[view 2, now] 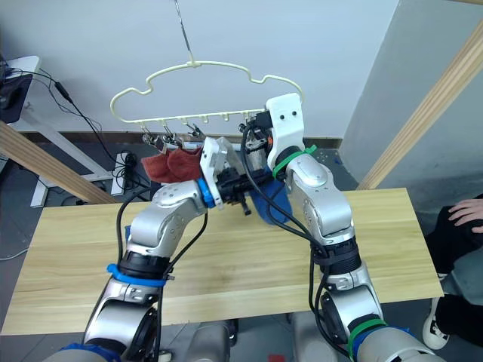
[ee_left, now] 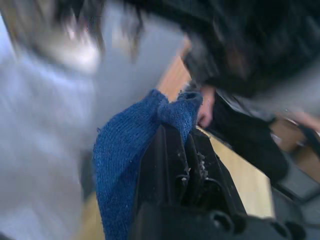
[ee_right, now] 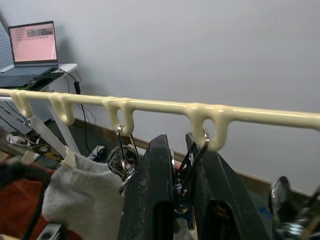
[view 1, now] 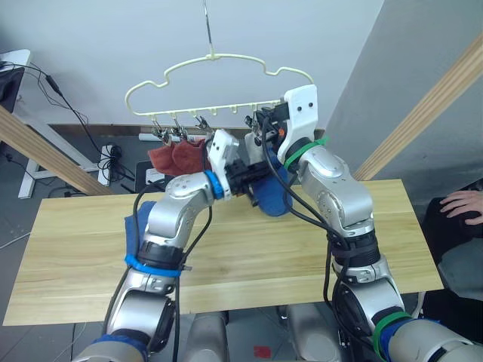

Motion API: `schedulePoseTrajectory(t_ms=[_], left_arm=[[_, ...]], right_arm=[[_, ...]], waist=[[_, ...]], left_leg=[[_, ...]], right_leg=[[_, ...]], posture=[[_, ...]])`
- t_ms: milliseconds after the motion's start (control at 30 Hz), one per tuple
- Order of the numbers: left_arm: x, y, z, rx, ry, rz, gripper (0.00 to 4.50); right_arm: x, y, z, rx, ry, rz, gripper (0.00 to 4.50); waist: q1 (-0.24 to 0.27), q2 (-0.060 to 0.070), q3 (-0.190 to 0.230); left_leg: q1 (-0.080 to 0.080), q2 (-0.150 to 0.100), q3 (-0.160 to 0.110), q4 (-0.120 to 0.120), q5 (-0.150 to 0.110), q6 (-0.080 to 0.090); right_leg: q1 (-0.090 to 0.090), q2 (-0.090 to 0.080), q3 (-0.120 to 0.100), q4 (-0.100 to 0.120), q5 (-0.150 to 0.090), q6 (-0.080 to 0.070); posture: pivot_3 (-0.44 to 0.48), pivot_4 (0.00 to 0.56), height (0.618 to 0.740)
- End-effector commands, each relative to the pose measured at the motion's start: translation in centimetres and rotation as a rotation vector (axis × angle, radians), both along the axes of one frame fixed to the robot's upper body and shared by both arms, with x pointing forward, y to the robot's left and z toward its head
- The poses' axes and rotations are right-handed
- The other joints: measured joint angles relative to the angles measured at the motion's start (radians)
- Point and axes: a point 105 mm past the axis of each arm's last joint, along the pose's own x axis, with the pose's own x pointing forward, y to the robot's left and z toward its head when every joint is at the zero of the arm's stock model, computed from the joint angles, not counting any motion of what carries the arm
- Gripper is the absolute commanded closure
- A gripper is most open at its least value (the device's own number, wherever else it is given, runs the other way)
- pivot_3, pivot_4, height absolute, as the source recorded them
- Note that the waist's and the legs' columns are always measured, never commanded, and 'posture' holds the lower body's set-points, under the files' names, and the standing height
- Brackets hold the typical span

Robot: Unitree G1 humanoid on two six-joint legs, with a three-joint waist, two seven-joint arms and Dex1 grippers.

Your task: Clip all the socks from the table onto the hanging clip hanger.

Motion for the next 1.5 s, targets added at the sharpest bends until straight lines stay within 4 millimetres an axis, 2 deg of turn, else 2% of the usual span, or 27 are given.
schedulePoseTrajectory(t_ms=[33,567,967,1200,1433,1467,1500], left_arm=[[1.3,0.2,0.6,-0.003,-0.058,0.086,4.50],[2.5,0.8,2.4,-0.044,-0.101,0.137,4.50],[1.7,0.9,3.0,-0.060,-0.115,0.093,4.50],[2.0,1.0,4.0,-0.081,-0.124,0.103,4.50],[2.2,1.3,3.7,-0.068,-0.124,0.125,4.50],[2.2,1.3,3.6,-0.058,-0.127,0.124,4.00],[2.2,1.4,3.4,-0.046,-0.131,0.128,3.77]], right_arm=[[-1.1,0.4,2.2,0.026,-0.078,0.029,4.36],[-1.2,-0.1,1.8,0.004,-0.069,0.022,4.36],[-1.2,-0.1,1.3,-0.024,-0.070,0.027,4.36],[-1.5,0.2,0.7,-0.098,-0.101,0.040,4.36],[-1.5,-0.1,1.1,-0.070,-0.106,0.031,1.85],[-1.4,-0.1,1.2,-0.068,-0.107,0.030,1.48],[-1.4,-0.2,1.3,-0.064,-0.107,0.027,1.43]], waist=[[-0.001,0.000,0.000],[-0.001,0.000,0.000],[0.000,0.000,0.000],[0.000,0.000,0.000],[0.000,0.000,0.000],[0.000,0.000,0.000],[0.000,0.000,0.000]], left_leg=[[0.000,0.000,0.000,0.000,0.000,0.000],[0.000,0.000,0.000,0.000,0.000,0.000],[0.000,0.000,0.000,0.000,0.000,0.000],[0.000,0.000,0.000,0.000,0.000,0.000],[0.000,0.000,0.000,0.000,0.000,0.000],[0.000,0.000,0.000,0.000,0.000,0.000],[0.000,0.000,0.000,0.000,0.000,0.000]], right_leg=[[0.000,0.000,0.000,0.000,0.000,0.000],[0.000,0.000,0.000,0.000,0.000,0.000],[0.000,0.000,0.000,0.000,0.000,0.000],[0.000,0.000,0.000,0.000,0.000,0.000],[0.000,0.000,0.000,0.000,0.000,0.000],[0.000,0.000,0.000,0.000,0.000,0.000],[0.000,0.000,0.000,0.000,0.000,0.000]], posture=[[-0.111,0.310,0.735],[-0.122,0.310,0.735],[-0.119,0.309,0.735],[-0.117,0.308,0.735],[-0.112,0.308,0.735],[-0.112,0.308,0.735],[-0.112,0.308,0.735]])
